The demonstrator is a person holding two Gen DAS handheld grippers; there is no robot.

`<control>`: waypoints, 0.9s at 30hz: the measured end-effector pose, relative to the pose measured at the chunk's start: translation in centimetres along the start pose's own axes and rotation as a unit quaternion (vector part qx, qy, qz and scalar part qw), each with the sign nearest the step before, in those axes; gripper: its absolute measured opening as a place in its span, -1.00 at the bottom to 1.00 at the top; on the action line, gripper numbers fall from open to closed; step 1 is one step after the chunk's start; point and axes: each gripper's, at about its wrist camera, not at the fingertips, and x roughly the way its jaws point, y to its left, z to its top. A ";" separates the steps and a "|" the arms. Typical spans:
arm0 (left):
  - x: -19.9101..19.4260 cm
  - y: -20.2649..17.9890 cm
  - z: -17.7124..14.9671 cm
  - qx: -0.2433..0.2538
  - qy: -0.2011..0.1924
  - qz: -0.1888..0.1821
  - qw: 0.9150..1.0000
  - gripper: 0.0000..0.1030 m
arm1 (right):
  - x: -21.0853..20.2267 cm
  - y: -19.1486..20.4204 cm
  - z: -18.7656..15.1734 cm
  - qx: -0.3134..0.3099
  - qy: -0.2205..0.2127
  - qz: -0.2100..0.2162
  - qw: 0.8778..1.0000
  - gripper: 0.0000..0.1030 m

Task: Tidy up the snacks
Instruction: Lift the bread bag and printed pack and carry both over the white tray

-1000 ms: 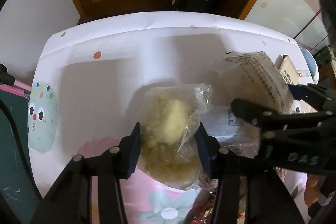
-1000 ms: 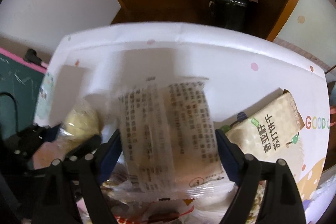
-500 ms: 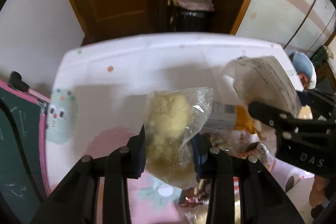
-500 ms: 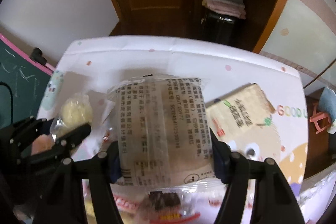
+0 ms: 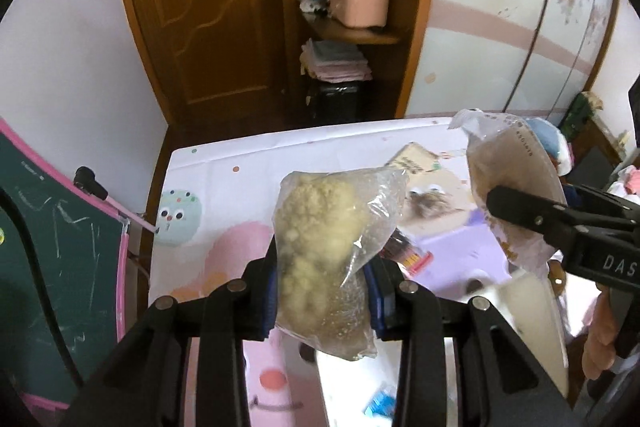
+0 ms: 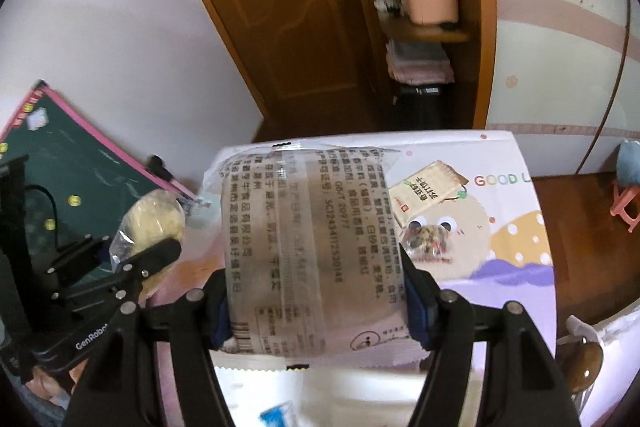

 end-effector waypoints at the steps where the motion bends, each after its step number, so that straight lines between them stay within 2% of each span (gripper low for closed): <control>1: -1.5 -0.3 -0.4 0.000 -0.005 -0.004 1.000 -0.35 | -1.4 0.2 -0.5 0.001 -0.008 0.003 1.000 0.29; 7: -8.4 -1.5 -2.6 -0.002 -0.047 -0.027 0.999 -0.34 | -9.1 1.8 -3.0 -0.029 -0.060 -0.014 0.998 0.30; 14: -13.4 -2.9 -5.4 -0.009 -0.069 -0.060 0.996 -0.34 | -15.5 3.1 -6.3 -0.049 -0.121 -0.024 0.991 0.30; 20: -15.0 -4.0 -8.1 -0.012 -0.090 -0.061 0.994 -0.34 | -18.7 4.0 -9.5 -0.054 -0.152 -0.030 0.986 0.31; 27: -13.5 -4.3 -11.9 -0.027 -0.086 -0.055 0.994 -0.34 | -20.2 3.1 -13.5 -0.018 -0.178 -0.034 0.983 0.33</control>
